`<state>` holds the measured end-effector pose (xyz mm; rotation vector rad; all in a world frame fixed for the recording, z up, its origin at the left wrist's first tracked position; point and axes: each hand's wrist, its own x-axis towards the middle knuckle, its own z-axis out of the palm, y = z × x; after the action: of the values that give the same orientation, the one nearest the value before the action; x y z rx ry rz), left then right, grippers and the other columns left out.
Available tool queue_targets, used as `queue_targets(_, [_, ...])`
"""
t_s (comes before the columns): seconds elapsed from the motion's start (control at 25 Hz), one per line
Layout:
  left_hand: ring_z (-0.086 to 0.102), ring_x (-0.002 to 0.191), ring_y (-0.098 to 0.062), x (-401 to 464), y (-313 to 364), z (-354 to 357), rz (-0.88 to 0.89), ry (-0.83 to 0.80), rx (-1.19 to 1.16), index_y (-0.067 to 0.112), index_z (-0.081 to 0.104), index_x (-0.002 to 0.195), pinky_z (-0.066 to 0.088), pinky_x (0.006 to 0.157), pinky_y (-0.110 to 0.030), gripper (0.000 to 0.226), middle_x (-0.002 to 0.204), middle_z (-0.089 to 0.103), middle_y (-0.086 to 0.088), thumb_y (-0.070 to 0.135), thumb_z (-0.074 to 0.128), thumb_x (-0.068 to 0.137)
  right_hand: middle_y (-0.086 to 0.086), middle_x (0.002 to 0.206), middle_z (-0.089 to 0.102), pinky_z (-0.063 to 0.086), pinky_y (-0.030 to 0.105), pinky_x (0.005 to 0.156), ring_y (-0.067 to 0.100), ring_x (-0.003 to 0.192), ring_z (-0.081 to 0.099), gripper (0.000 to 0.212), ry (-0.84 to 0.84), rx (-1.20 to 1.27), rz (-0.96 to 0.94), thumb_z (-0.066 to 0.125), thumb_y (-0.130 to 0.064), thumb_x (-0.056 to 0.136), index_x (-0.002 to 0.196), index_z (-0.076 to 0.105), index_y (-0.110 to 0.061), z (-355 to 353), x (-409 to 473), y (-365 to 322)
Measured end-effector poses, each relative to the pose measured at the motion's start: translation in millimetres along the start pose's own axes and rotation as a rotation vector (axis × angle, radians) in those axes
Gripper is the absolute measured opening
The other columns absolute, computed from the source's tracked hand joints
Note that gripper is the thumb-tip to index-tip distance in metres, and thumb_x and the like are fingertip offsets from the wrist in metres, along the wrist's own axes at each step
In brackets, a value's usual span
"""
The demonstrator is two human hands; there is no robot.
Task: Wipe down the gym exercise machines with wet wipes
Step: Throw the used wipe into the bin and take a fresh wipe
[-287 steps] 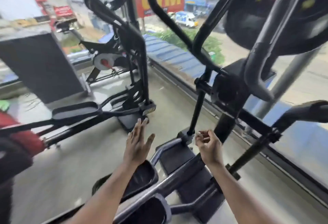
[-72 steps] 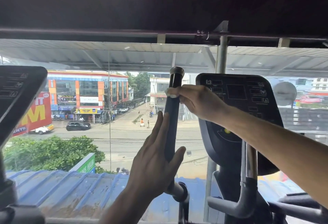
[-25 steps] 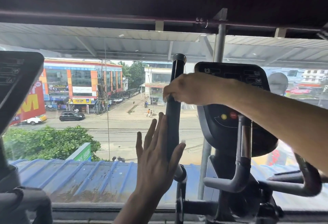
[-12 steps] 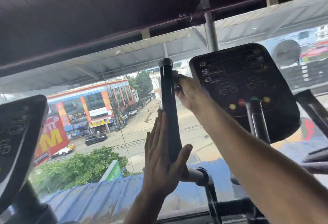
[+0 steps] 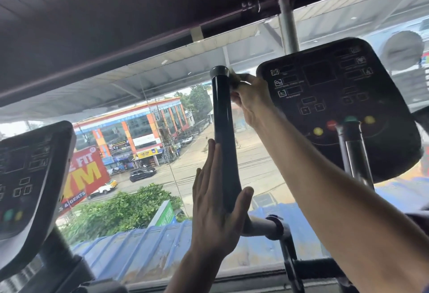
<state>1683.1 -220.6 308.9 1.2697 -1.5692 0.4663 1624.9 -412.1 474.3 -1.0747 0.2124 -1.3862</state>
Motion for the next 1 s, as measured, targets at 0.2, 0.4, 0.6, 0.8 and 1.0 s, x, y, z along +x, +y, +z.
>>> queue_targets(0.2, [0.017,0.16,-0.016,0,3,0,0.043,0.009,0.011,0.022,0.019,0.167,0.028,0.121,-0.054,0.075,0.174,0.014,0.012,0.046,0.048,0.102,0.015,0.086,0.068,0.061,0.034,0.083,0.023,0.081,0.067,0.009,-0.061,0.169,0.021,0.064,0.007,0.093,0.098,0.066,-0.001,-12,-33,29])
queue_targets(0.4, [0.018,0.16,-0.017,-2,1,3,0.04,0.038,-0.015,0.019,0.021,0.166,0.03,0.12,-0.065,0.075,0.174,0.016,0.007,0.049,0.048,0.102,0.017,0.095,0.07,0.063,0.037,0.083,0.024,0.085,0.07,0.006,0.002,0.058,-0.106,0.07,-0.002,0.092,0.098,0.068,0.0,-10,-40,28])
queue_targets(0.6, [0.018,0.16,-0.014,-3,3,-1,0.03,0.028,0.04,0.017,0.02,0.165,0.029,0.122,-0.058,0.077,0.174,0.016,0.008,0.061,0.039,0.105,0.007,0.086,0.062,0.054,0.022,0.064,0.013,0.072,0.063,0.011,0.014,0.225,-0.051,0.07,-0.009,0.094,0.09,0.061,-0.006,6,-43,28])
queue_targets(0.8, [0.021,0.159,-0.016,-1,3,1,0.05,0.049,-0.003,0.014,0.023,0.164,0.027,0.122,-0.044,0.075,0.173,0.02,0.006,0.054,0.045,0.104,0.002,0.087,0.07,0.057,0.03,0.075,0.017,0.081,0.069,0.021,-0.037,0.204,-0.077,0.078,-0.028,0.082,0.082,0.066,-0.011,-20,-101,53])
queue_targets(1.0, [0.021,0.159,-0.016,-4,1,0,0.039,0.054,0.035,0.014,0.022,0.165,0.03,0.121,-0.054,0.074,0.174,0.018,0.008,0.054,0.043,0.105,0.015,0.092,0.059,0.05,0.031,0.066,0.027,0.083,0.056,0.027,0.021,0.238,-0.002,0.072,-0.023,0.095,0.102,0.064,0.002,4,-49,33])
